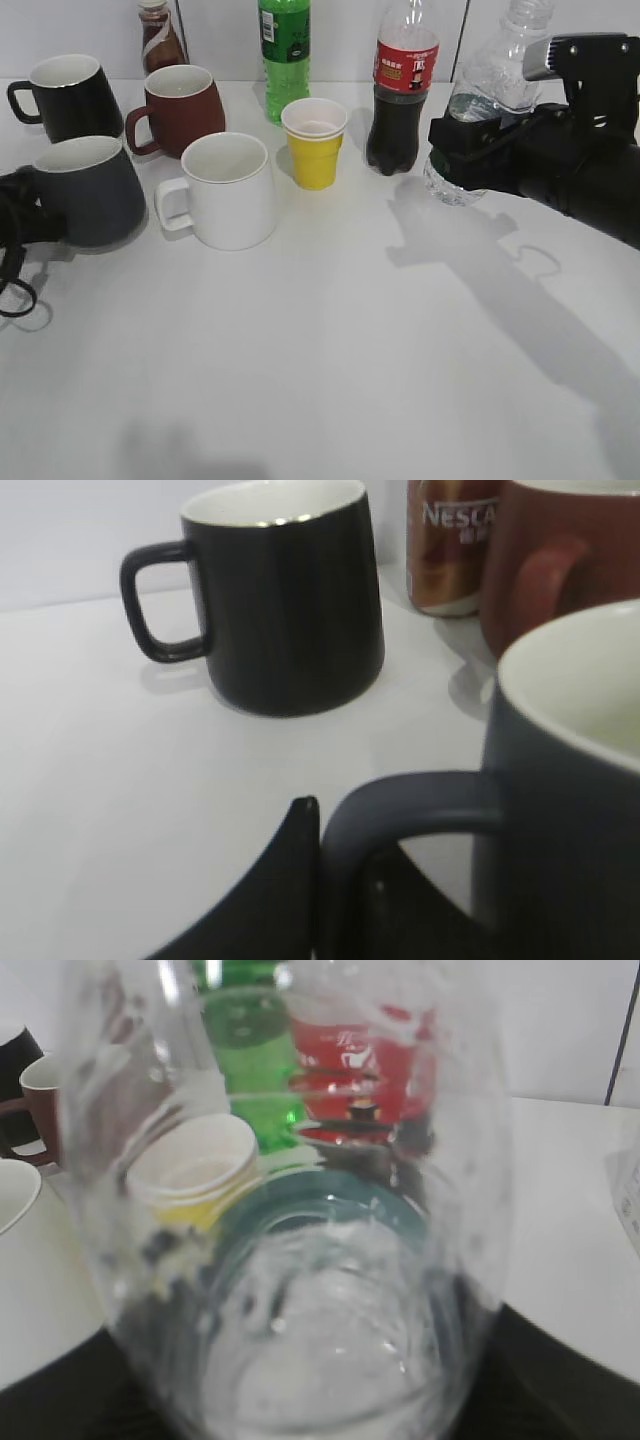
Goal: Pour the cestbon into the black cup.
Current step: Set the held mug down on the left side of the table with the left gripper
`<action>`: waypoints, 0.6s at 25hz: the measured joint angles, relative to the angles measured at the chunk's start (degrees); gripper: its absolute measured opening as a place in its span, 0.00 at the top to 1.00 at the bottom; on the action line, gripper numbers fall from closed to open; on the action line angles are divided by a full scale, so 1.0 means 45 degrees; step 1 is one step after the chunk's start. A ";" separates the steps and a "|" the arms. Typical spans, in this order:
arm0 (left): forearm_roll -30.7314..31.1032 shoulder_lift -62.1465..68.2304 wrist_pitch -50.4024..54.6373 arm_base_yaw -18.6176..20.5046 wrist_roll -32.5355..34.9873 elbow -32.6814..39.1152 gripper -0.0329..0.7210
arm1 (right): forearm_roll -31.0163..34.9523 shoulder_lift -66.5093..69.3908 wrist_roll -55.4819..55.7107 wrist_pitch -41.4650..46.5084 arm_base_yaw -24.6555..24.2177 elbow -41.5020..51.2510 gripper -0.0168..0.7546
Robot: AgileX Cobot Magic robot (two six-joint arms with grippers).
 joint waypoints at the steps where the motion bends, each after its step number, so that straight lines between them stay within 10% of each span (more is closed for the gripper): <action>1: -0.0027 0.0049 -0.0118 0.0000 0.0000 0.0012 0.91 | 0.0000 0.0000 0.0000 0.0000 0.0000 0.0000 0.41; 15: -0.0216 0.0256 -0.0939 0.0000 -0.0095 0.0559 0.89 | 0.0000 0.0000 0.0000 -0.0017 0.0000 0.0000 0.41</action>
